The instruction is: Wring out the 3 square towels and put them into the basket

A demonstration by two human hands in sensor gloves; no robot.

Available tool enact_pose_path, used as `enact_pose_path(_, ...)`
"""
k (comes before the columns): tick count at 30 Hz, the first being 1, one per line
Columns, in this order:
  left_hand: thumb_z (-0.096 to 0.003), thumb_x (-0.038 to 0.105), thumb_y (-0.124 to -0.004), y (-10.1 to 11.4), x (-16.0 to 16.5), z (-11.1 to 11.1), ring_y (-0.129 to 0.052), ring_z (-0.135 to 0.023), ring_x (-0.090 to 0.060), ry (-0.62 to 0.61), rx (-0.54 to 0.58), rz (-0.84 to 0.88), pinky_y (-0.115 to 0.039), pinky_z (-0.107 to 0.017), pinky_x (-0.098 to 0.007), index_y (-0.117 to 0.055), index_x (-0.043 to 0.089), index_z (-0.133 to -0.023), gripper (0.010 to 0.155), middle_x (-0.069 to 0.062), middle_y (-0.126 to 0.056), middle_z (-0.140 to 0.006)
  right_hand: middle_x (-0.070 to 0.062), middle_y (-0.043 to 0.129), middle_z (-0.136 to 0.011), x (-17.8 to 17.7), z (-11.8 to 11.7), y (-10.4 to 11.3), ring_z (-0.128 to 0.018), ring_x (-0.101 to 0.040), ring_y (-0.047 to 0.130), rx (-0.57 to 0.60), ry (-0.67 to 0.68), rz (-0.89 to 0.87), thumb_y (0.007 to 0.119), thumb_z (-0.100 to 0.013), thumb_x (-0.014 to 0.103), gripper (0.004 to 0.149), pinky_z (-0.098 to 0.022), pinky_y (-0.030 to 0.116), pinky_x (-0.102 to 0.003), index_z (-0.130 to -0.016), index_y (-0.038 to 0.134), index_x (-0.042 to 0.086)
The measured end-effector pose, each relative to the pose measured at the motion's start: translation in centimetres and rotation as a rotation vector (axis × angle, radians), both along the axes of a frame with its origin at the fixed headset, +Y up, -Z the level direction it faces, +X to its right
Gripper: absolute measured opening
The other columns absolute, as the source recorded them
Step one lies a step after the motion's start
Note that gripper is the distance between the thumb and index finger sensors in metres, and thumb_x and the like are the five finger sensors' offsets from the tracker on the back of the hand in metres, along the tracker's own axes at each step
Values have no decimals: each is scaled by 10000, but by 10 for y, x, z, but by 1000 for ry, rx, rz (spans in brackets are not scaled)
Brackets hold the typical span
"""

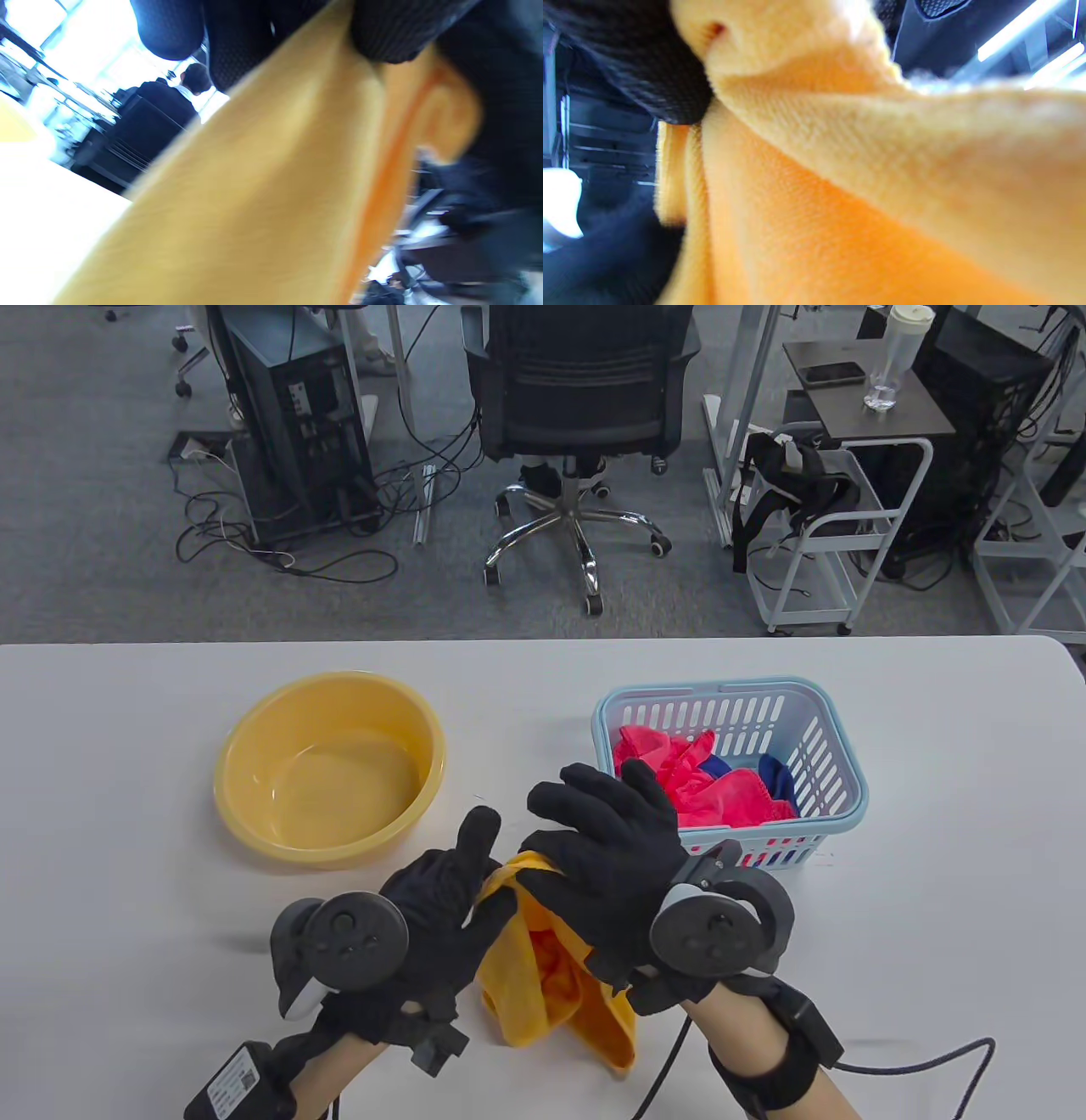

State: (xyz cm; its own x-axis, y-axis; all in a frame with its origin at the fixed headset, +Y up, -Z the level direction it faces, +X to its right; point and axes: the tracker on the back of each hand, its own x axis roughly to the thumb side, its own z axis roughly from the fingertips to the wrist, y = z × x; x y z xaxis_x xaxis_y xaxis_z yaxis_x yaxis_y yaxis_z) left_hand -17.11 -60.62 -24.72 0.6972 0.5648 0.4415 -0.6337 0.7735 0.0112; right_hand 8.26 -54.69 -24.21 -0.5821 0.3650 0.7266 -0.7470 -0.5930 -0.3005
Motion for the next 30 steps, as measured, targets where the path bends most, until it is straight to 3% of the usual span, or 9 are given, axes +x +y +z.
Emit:
enact_pose_path(3,-520,551,-754,-9,-10,-18,-808,-859,-215,-21,-41,-15,-629,-716,-478,-676,483,-975,467,155,-812,-786,-20,730,-1052,16,14,17,-995,-423,654,77,-43,-27,815,-523,432,399,-757,303,-700,-795,918,159)
enact_pose_path(7,-525,535,-757,-23,-7,-28,-497,-1076,-286,-108,-160,45,-403,-821,-513,-628,440,-986,487,122,-543,-1070,1,716,-1060,28,24,26,-1004,-404,655,178,-132,-26,784,-530,446,398,-762,308,-697,-824,886,197)
enact_pose_path(10,-514,574,-747,-30,-5,-31,-227,-1194,-306,-257,-149,87,-180,-858,-566,-558,485,-975,506,157,-341,-1194,-7,736,-1041,39,26,31,-977,-400,690,157,-66,-151,768,-537,456,399,-755,346,-692,-829,874,206)
enact_pose_path(12,-515,555,-759,-34,-5,-33,-302,-1207,-316,-370,-199,282,-193,-859,-582,-574,466,-960,490,157,-514,-1164,-20,729,-1048,42,27,32,-977,-410,683,110,-27,-184,770,-540,455,401,-754,340,-693,-838,870,206)
enact_pose_path(15,-521,530,-773,-33,-11,-36,-719,-1067,-269,-409,-225,448,-478,-830,-536,-575,470,-961,486,169,-805,-939,-18,721,-1057,46,31,35,-986,-413,672,112,-32,-176,770,-542,454,403,-758,323,-696,-846,865,208)
enact_pose_path(19,-528,581,-740,-28,-8,-35,-620,-975,-208,-620,-221,204,-432,-812,-469,-352,522,-1068,668,208,-700,-893,-16,723,-1057,58,34,41,-987,-413,674,121,-65,-203,775,-541,454,402,-757,328,-698,-846,868,209)
enact_pose_path(24,-507,578,-758,-12,5,-16,-770,-819,-203,-483,-59,131,-557,-731,-463,-737,440,-946,461,173,-842,-695,-20,721,-1062,70,33,44,-989,-417,669,98,-70,-230,779,-542,452,407,-758,324,-699,-855,867,207)
enact_pose_path(28,-514,583,-724,15,-23,-4,-555,-1101,-229,-221,157,186,-417,-833,-505,-653,531,-950,445,195,-625,-1066,-49,640,-1120,85,39,54,-1023,-449,601,34,-110,-130,797,-568,388,412,-763,273,-713,-926,823,186)
enact_pose_path(30,-518,569,-733,33,-46,3,-542,-1129,-246,-84,266,260,-399,-844,-518,-635,543,-947,441,195,-617,-1101,-39,596,-1155,91,49,61,-1049,-459,566,35,-246,57,828,-568,373,406,-761,266,-729,-946,823,224)
